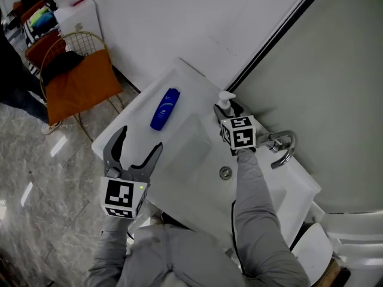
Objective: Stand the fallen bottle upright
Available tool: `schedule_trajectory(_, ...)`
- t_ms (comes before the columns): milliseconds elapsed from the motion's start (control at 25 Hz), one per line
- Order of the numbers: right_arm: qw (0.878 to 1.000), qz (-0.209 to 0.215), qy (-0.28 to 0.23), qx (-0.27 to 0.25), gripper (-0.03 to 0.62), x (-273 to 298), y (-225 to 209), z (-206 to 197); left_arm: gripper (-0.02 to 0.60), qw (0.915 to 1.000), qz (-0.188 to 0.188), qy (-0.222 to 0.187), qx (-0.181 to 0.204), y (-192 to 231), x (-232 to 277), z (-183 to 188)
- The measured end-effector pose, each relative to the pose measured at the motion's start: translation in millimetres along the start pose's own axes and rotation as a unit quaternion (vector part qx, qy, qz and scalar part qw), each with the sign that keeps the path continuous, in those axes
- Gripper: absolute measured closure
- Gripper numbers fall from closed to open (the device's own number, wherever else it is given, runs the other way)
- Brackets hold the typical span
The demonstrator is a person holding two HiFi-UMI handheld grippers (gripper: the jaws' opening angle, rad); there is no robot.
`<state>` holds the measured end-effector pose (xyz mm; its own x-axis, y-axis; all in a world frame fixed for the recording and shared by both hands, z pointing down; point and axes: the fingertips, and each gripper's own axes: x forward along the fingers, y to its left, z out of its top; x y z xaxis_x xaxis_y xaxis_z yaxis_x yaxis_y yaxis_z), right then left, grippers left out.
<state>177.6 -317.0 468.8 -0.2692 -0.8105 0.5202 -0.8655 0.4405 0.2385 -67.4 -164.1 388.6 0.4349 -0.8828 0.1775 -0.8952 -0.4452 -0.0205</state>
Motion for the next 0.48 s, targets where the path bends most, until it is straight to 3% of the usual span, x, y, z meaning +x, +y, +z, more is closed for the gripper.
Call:
schedule_trajectory(160,0.998,-0.018,-0.039,0.047,0.375,-21,-2,5,0.160,1.0000,-0.005,0.007,0.000,-3,-3,-3)
schedule_trajectory(480,0.992,-0.046,-0.086,0.077,0.375,-64,-3,30,0.160,0.9999,-0.015,0.004,0.001,-8,-4,-1)
